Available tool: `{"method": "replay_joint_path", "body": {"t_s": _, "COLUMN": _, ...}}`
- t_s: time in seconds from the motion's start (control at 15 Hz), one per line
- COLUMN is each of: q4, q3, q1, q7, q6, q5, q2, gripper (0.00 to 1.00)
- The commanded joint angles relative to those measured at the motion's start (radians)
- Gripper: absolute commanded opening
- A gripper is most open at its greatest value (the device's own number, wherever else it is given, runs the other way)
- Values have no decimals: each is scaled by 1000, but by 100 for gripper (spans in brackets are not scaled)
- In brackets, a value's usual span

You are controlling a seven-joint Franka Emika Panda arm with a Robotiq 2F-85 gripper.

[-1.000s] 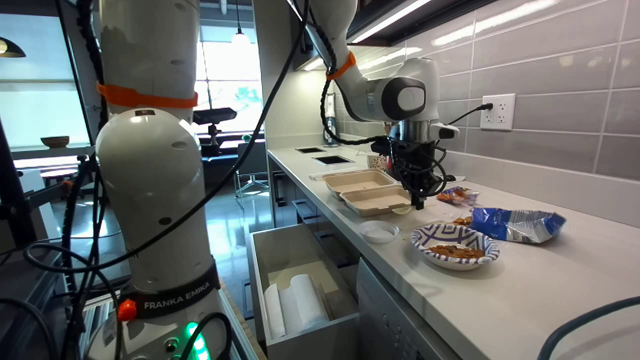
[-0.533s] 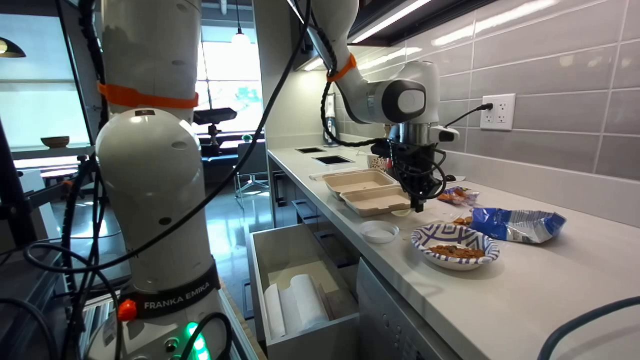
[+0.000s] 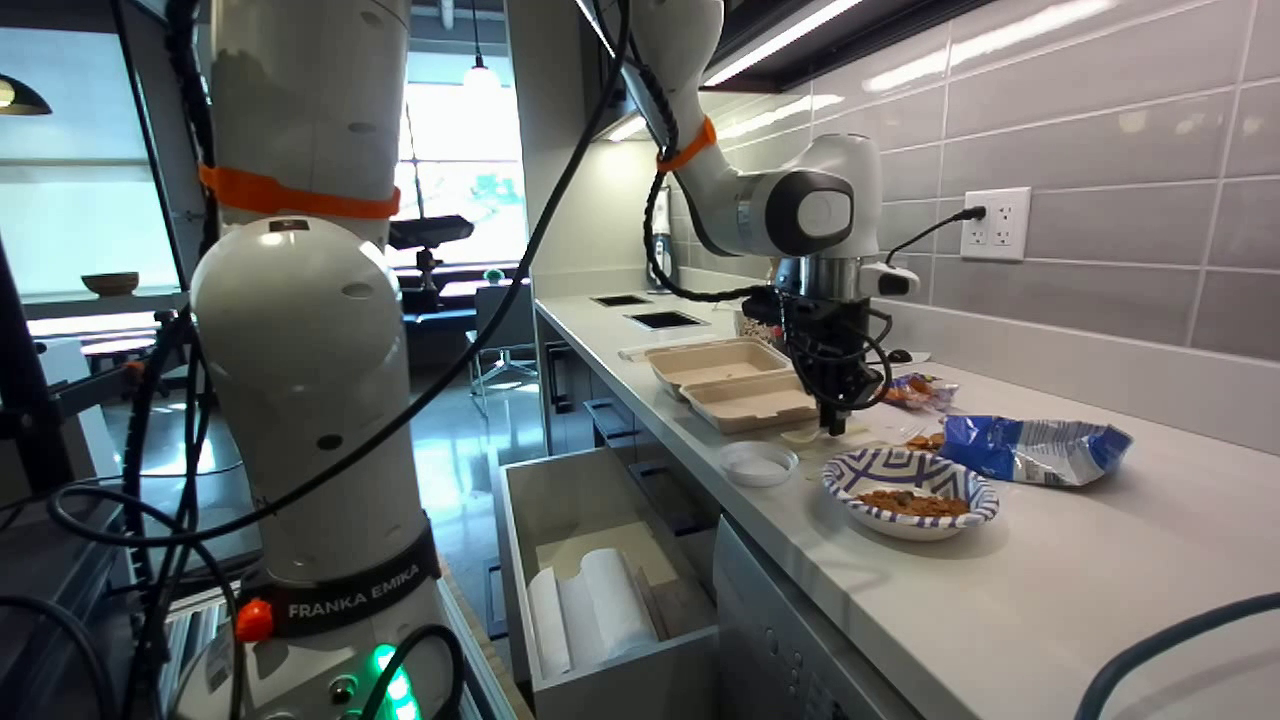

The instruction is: Place the cookie on the white spoon in the food pack.

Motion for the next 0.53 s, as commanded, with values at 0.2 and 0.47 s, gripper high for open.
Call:
{"method": "replay_joint_path", "body": {"t_s": 0.2, "q4": -5, "q3": 3, "q1": -8, "q7": -2, "q6": 39, "q5": 23, "q2": 6, "gripper": 53}}
{"method": "replay_joint_path", "body": {"t_s": 0.47, "q4": -10, "q3": 2, "q1": -6, "q7": 3, "q6": 67, "q5": 16, "q2": -5, "gripper": 82}}
